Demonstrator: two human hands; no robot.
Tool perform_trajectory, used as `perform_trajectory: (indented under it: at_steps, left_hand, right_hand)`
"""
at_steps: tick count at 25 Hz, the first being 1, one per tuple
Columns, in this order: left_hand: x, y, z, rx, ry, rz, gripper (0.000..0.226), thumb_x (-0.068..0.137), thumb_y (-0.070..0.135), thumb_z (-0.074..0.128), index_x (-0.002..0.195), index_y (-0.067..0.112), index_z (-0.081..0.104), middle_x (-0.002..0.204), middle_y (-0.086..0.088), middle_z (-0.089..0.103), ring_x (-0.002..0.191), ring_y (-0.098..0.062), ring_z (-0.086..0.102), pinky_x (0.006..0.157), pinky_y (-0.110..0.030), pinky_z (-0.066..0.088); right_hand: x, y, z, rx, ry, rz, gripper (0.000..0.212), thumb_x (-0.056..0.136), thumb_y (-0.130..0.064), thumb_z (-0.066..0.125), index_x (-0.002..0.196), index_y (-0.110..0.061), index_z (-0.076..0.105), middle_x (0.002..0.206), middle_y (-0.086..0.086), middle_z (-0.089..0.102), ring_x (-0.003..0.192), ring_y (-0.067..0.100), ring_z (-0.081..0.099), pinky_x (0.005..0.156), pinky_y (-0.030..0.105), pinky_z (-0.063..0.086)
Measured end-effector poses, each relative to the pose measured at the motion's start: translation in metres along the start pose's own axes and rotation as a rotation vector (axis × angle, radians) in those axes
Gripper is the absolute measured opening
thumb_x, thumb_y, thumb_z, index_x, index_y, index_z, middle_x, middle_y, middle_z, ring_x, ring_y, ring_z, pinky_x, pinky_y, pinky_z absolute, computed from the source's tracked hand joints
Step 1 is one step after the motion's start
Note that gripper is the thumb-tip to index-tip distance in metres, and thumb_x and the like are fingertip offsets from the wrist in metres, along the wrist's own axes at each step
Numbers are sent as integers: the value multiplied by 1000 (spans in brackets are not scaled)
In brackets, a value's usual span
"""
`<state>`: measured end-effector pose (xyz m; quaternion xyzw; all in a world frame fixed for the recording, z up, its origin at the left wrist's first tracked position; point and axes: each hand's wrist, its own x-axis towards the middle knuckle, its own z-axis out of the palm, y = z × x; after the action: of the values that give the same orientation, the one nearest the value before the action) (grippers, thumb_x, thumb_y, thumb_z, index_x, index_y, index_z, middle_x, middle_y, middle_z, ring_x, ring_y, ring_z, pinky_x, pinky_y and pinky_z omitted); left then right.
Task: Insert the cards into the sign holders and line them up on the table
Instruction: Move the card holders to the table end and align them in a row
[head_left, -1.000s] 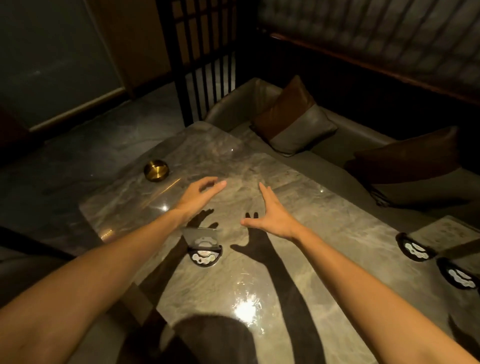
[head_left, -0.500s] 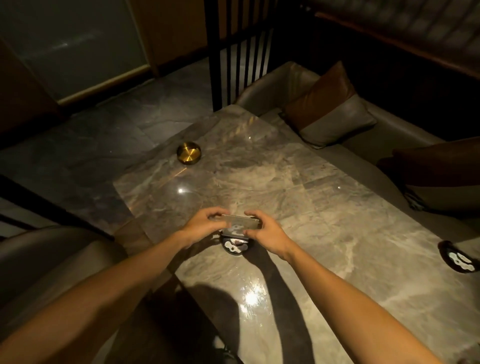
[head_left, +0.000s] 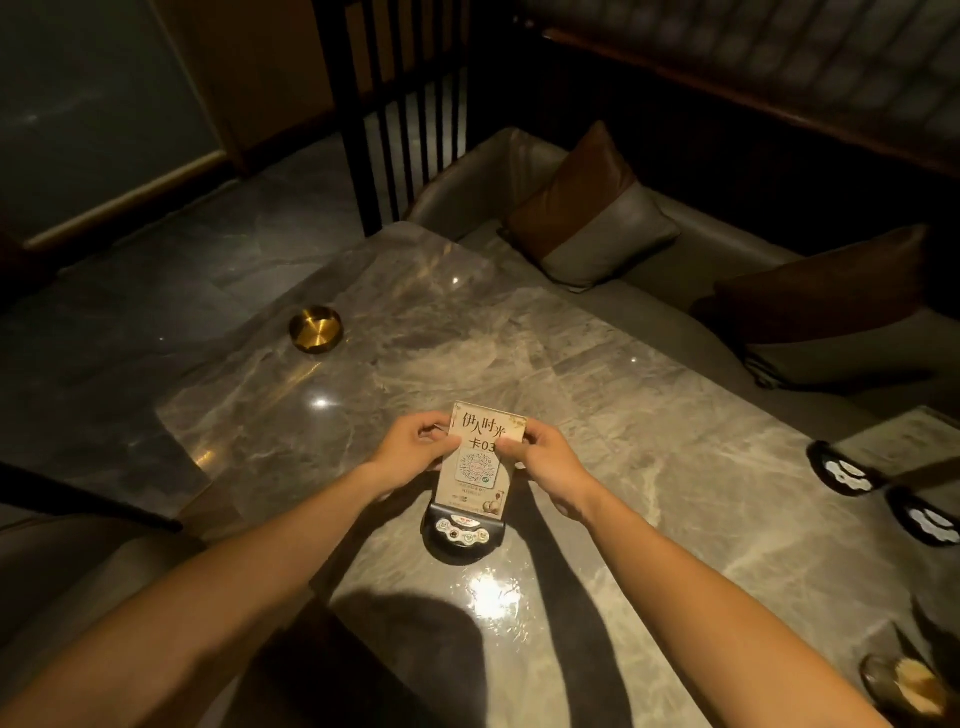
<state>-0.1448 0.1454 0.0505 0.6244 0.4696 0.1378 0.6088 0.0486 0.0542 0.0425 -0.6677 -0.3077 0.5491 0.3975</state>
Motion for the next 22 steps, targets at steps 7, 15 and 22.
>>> perform_trajectory:
  at_steps: [7,15,22]
  left_hand:
    - [50,56,83,12,-157,65,19,93,10,67,111,16,70,99,-3,77,67,-5,71,54,-17,52]
    - [109,120,203,39,-308,139,21,93,11,67,114,13,70,104,-3,77,92,-19,75,72,-31,61]
    - [171,172,312,142,-447,265,14,91,18,69,101,28,73,104,5,77,99,-19,74,86,-46,60]
  right_hand:
    - [-24,-4,-102,113,192,12,26,95,-7,62,119,-15,67,108,3,79,102,23,75,83,38,60]
    - [-55,-8,-240,135,392,10,22,96,-3,60,115,-13,55,108,6,78,92,18,77,69,29,60]
    - [-63,4,-365,-52,574,13,21,83,4,66,86,-8,50,101,8,76,105,21,71,80,55,62]
